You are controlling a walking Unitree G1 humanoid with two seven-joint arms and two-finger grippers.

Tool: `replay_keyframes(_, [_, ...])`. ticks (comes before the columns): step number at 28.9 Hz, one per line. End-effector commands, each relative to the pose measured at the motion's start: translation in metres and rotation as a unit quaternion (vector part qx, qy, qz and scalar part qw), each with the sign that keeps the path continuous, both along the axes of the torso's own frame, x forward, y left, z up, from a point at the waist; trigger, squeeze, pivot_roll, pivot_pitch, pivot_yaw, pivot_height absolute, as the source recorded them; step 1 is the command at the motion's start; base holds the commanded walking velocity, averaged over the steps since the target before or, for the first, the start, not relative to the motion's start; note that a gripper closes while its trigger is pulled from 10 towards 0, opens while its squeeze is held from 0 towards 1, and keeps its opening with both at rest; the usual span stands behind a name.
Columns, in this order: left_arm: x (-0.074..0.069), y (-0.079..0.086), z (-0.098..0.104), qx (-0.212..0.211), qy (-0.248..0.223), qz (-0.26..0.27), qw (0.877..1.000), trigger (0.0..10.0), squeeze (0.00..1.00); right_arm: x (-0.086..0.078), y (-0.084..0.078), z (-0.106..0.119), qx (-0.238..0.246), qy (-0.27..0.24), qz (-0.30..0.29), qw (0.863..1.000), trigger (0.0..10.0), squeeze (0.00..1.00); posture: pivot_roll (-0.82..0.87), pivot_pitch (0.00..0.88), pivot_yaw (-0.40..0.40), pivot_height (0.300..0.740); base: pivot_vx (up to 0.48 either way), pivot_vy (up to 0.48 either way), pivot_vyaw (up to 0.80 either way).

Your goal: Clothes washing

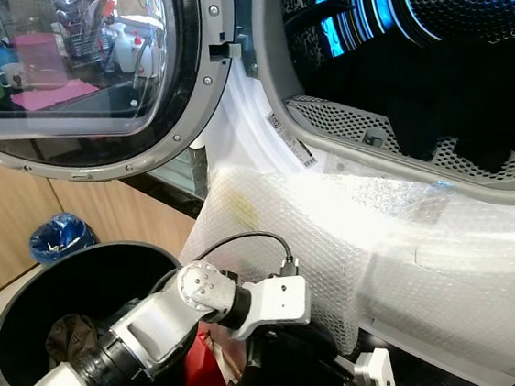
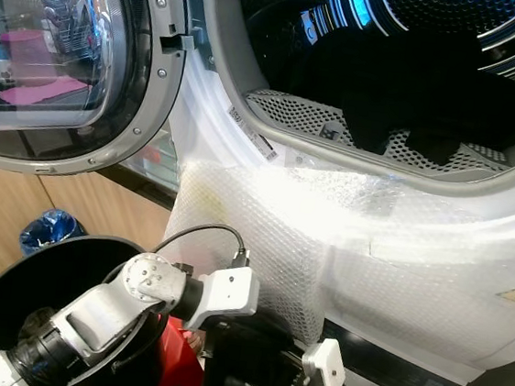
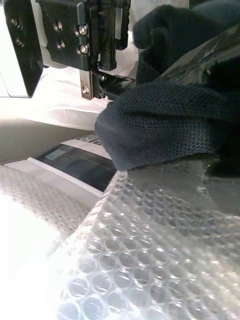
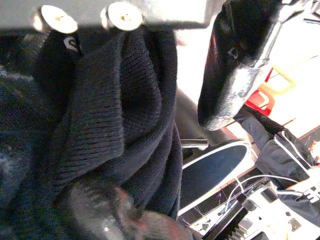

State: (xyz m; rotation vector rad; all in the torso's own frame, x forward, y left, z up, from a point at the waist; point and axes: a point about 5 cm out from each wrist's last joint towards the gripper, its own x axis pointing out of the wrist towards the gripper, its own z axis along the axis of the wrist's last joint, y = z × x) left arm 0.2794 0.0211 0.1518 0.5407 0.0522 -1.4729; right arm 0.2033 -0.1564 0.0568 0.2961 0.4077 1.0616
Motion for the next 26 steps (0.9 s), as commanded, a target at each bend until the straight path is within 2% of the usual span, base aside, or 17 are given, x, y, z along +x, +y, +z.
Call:
replay_keyframes(1, [0.0, -0.021, 0.029, -0.069, -0.061, -0.008, 0.996, 0.0, 0.0, -0.014, 0.027, -0.006, 0.011, 0.022, 0.079, 0.997, 10.0, 0.0, -0.08, 0.015, 0.094, 0.74, 0.0, 0.0, 0.0])
replay_keyframes(6, [-0.007, -0.034, 0.03, -0.094, -0.051, -0.013, 0.994, 0.0, 0.0, -0.011, 0.026, -0.005, 0.006, 0.022, 0.07, 0.997, 10.0, 0.0, -0.09, 0.019, 0.096, 0.74, 0.0, 0.0, 0.0])
replay_keyframes(10, [-0.017, -0.048, 0.033, -0.12, -0.031, -0.03, 0.992, 0.0, 0.0, 0.011, 0.017, -0.016, -0.041, 0.019, -0.034, 0.998, 10.0, 0.0, -0.09, 0.023, 0.097, 0.74, 0.0, 0.0, 0.0])
replay_keyframes(15, [-0.021, -0.055, 0.036, -0.137, -0.021, -0.038, 0.99, 0.0, 0.0, 0.017, 0.018, -0.017, -0.041, 0.016, -0.057, 0.997, 10.0, 0.0, -0.09, 0.026, 0.1, 0.74, 0.0, 0.0, 0.0])
replay_keyframes(17, [-0.023, -0.057, 0.037, -0.14, -0.017, -0.041, 0.989, 0.0, 0.0, 0.026, 0.016, -0.02, -0.049, 0.018, -0.1, 0.994, 10.0, 0.0, -0.09, 0.026, 0.1, 0.74, 0.0, 0.0, 0.0])
replay_keyframes(20, [-0.024, -0.059, 0.037, -0.141, -0.016, -0.042, 0.989, 0.0, 0.0, 0.032, 0.015, -0.02, -0.046, 0.01, -0.125, 0.991, 10.0, 0.0, -0.09, 0.026, 0.102, 0.74, 0.0, 0.0, 0.0])
replay_keyframes(22, [-0.025, -0.06, 0.037, -0.143, -0.012, -0.046, 0.989, 0.0, 0.0, 0.038, 0.017, -0.013, -0.003, 0.007, -0.144, 0.989, 10.0, 0.0, -0.08, 0.025, 0.102, 0.74, 0.0, 0.0, 0.0])
replay_keyframes(26, [-0.027, -0.06, 0.037, -0.143, -0.01, -0.047, 0.989, 0.0, 0.0, 0.041, 0.018, -0.014, -0.003, 0.004, -0.16, 0.987, 10.0, 0.0, -0.08, 0.026, 0.101, 0.74, 0.0, 0.0, 0.0])
